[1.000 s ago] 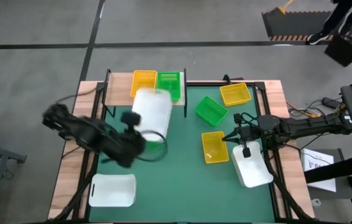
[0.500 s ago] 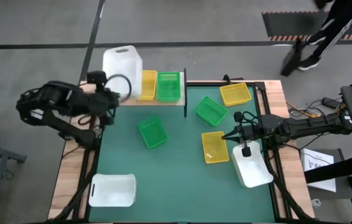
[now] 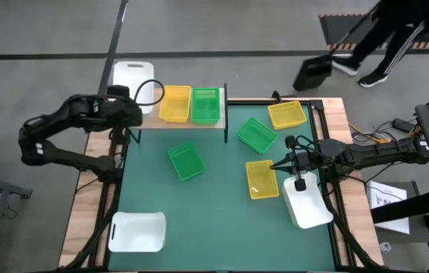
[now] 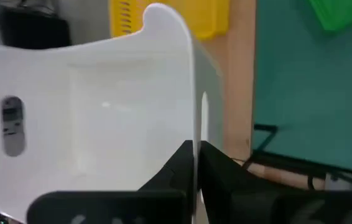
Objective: Stack baskets on shelf by color
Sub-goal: Put the middle white bin on the shelf
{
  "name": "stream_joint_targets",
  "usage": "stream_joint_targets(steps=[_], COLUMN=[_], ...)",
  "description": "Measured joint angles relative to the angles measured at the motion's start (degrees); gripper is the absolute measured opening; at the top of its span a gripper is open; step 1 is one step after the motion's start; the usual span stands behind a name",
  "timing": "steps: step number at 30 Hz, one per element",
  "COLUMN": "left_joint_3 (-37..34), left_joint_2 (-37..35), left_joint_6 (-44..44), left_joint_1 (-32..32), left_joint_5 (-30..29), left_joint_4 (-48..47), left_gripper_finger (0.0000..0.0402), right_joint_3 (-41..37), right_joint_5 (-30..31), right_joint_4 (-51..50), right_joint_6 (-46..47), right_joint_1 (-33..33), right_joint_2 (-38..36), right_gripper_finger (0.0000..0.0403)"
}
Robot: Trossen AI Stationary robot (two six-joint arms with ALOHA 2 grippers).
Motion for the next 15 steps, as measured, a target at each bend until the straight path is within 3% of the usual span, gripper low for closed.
stream_joint_targets(steps=[15], left_joint_3=[-5.2], left_joint_2=[1.6], left_joint_6=[5.9], left_joint_1=[10.0], left_joint_5=[6.0], left_joint_4=[4.8], left_gripper_finger=[0.0], right_joint_3=[0.0], right_joint_5=[-0.5], right_joint_4=[-0.1], right_joint_6=[0.0], right_joint_1=[0.0], right_joint_2=[0.0], right_gripper_finger=[0.0011])
